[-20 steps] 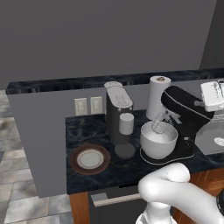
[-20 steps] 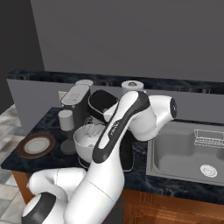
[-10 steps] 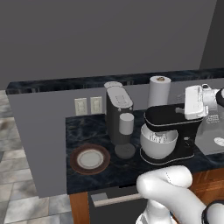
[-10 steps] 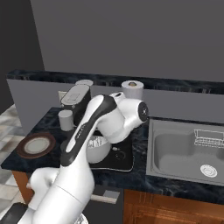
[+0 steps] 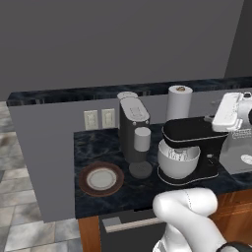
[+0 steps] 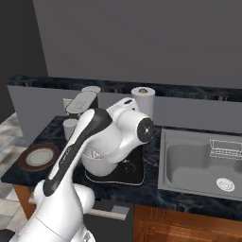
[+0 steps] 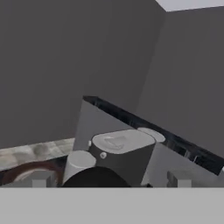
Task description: Add butter and sugar cubes to the stand mixer bowl and then turn on the stand mixer to begin making frosting.
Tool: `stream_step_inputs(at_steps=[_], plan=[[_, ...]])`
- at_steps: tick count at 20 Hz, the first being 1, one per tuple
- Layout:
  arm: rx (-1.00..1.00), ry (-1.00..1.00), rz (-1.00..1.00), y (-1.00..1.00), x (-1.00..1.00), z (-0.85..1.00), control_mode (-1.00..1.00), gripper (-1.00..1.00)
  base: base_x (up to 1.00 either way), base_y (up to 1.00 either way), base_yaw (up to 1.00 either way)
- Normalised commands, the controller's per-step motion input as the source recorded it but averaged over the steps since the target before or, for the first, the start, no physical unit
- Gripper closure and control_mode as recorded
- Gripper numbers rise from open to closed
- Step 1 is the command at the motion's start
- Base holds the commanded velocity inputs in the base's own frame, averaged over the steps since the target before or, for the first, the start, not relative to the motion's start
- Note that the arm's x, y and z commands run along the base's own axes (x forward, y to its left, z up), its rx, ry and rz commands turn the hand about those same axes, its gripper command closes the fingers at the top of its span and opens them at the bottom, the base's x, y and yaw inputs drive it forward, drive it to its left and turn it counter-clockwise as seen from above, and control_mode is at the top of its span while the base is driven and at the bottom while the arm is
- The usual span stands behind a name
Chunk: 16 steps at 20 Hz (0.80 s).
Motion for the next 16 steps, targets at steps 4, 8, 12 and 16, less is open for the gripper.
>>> stream_step_inputs(at_steps=[4,8,12,16], plan=[[0.14,0.01,-0.35,-0.16,-0.99,0.00,-1.00,-1.00,0.00,0.00,0.00],[0.14,0.00,-0.34,-0.13,-1.00,-0.05,-1.00,-1.00,0.00,0.00,0.00],[0.12,0.00,-0.27,-0.05,-0.71,-0.12,-1.00,-1.00,0.00,0.00,0.00],[0.11,0.00,-0.10,-0.06,-0.38,-0.37,-1.00,-1.00,0.00,0.00,0.00]])
